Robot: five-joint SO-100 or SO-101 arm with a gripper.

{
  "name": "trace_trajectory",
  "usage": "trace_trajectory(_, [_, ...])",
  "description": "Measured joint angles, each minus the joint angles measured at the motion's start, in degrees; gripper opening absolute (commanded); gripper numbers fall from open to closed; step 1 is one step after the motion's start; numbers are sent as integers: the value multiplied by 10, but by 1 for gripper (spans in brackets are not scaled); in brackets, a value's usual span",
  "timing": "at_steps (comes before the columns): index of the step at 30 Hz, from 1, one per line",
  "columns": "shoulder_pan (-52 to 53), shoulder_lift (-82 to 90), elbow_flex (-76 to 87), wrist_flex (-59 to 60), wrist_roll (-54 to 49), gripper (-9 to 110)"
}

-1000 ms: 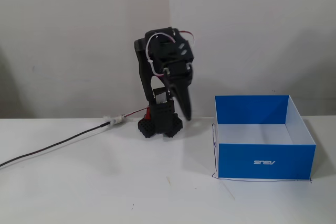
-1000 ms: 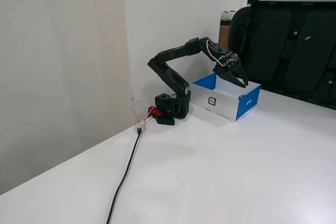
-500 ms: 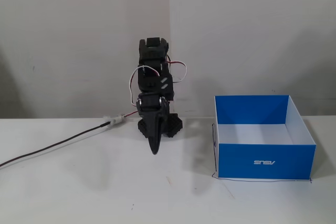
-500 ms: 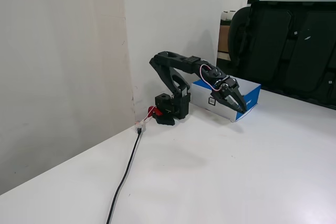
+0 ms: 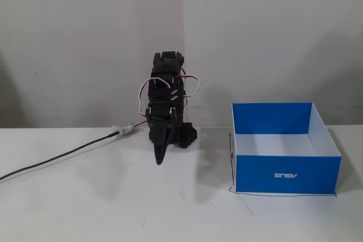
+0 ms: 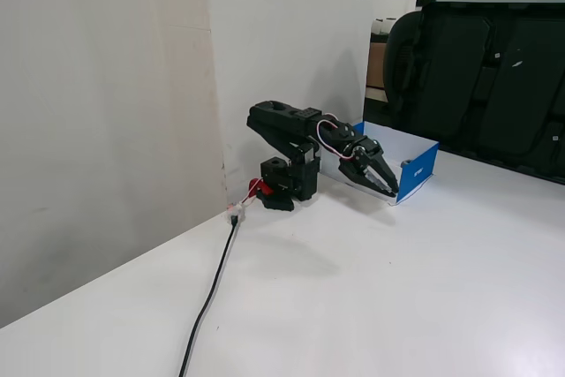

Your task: Pick the gray block and keep it in the box.

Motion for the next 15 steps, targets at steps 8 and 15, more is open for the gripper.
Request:
trace_trajectory(8, [-12, 326, 136, 139, -38, 0])
trace_trajectory(15, [-9, 339, 138, 192, -39, 0])
